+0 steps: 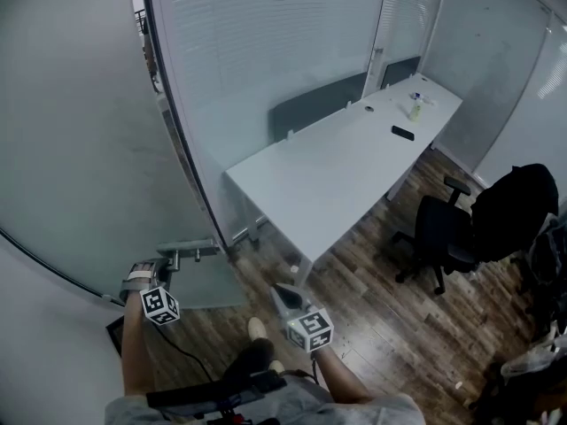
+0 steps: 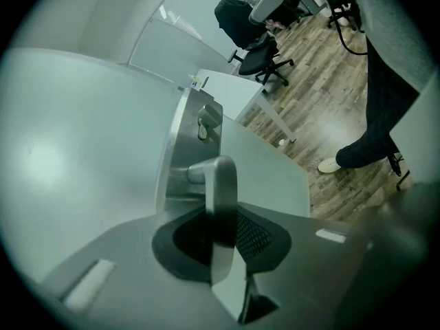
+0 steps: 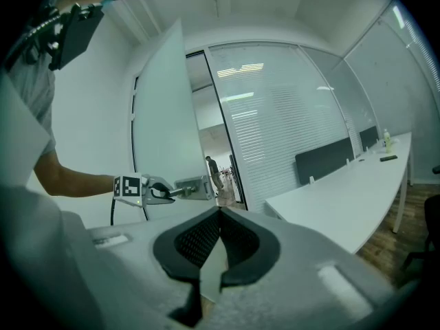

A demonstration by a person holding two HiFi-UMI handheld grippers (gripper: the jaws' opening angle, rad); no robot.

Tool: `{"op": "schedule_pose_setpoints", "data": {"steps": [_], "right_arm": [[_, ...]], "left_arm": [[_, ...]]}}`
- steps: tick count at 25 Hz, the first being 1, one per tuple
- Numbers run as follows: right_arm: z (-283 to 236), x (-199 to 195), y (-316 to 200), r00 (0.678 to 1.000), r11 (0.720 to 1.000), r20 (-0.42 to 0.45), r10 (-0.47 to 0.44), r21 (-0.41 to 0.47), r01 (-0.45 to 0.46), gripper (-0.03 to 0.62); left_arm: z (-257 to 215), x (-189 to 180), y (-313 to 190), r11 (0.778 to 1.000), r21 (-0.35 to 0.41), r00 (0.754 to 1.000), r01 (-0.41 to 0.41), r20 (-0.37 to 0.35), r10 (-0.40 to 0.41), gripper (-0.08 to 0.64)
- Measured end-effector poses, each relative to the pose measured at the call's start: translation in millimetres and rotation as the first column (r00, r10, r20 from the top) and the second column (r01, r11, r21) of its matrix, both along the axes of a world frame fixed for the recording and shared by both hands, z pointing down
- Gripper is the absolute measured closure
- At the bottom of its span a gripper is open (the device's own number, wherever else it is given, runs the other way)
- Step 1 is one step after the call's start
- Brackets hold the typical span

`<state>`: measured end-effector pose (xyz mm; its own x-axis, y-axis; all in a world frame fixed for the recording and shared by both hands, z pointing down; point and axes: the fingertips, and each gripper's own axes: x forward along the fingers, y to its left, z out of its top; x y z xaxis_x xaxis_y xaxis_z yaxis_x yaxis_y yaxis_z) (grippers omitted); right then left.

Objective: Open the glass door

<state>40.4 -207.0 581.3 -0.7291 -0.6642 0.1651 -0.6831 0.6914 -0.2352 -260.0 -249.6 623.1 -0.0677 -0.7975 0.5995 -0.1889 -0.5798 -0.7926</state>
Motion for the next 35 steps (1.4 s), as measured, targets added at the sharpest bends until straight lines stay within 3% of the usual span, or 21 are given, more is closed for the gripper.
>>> {"op": "schedule_pose_setpoints", "data": {"steps": [11, 20, 35], "right_arm": [[-2.9, 17.0, 40.8, 0.999, 0.999, 0.003, 0.032, -0.005, -0.032, 0.591], [-5.0, 2.9, 79.0, 1.0, 1.0, -0.005, 0.018, 0.001, -0.018, 0.591], [-5.9, -10.0, 151.4, 0.991, 0.992, -0.02, 0.129, -0.007, -0.129, 0.591]], "left_arm": [[-2.1, 5.1, 41.6, 1.0, -0.005, 1.0, -0.01, -0.003, 0.01, 0.486], [0.4, 8.1, 77.4, 0.999, -0.007, 0.999, -0.045, -0.007, 0.045, 0.483], [2.4, 12.8, 139.5, 0.987, -0.005, 0.987, -0.16, -0.001, 0.16, 0.486]]}}
